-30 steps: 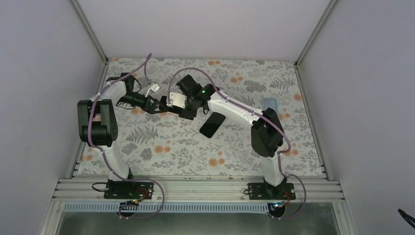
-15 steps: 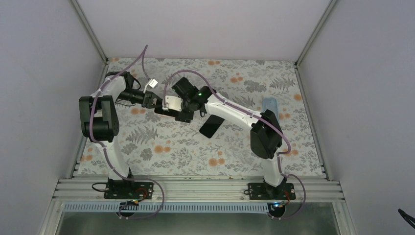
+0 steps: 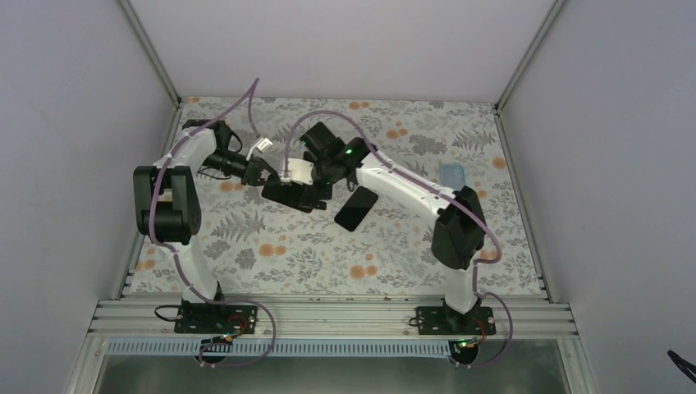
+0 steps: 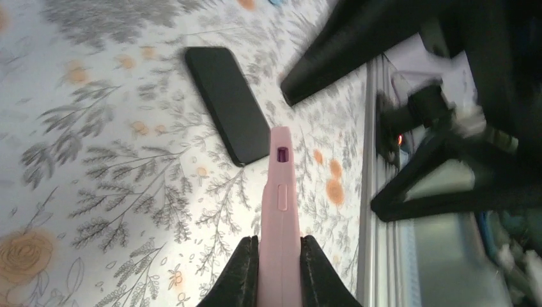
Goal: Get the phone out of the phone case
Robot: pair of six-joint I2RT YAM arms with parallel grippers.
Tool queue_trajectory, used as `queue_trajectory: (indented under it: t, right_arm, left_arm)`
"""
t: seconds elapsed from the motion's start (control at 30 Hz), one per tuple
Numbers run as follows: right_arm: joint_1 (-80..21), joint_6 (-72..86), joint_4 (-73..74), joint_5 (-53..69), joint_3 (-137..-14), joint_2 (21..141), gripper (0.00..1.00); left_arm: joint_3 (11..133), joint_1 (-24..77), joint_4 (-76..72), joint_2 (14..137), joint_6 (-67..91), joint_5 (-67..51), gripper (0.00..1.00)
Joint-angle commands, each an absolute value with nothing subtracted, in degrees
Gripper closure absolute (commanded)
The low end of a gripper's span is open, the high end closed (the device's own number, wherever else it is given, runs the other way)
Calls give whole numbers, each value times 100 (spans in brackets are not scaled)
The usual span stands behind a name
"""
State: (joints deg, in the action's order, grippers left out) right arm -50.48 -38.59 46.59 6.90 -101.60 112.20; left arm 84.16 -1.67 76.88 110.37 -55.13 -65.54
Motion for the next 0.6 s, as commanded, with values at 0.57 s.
queue_trajectory:
  t: [0.57]
  right_arm:
    - [-3206, -6550, 7374, 5642, -10031, 10537, 0]
  left_arm:
    - [9132, 1359, 7778, 8992, -6598, -6021, 98]
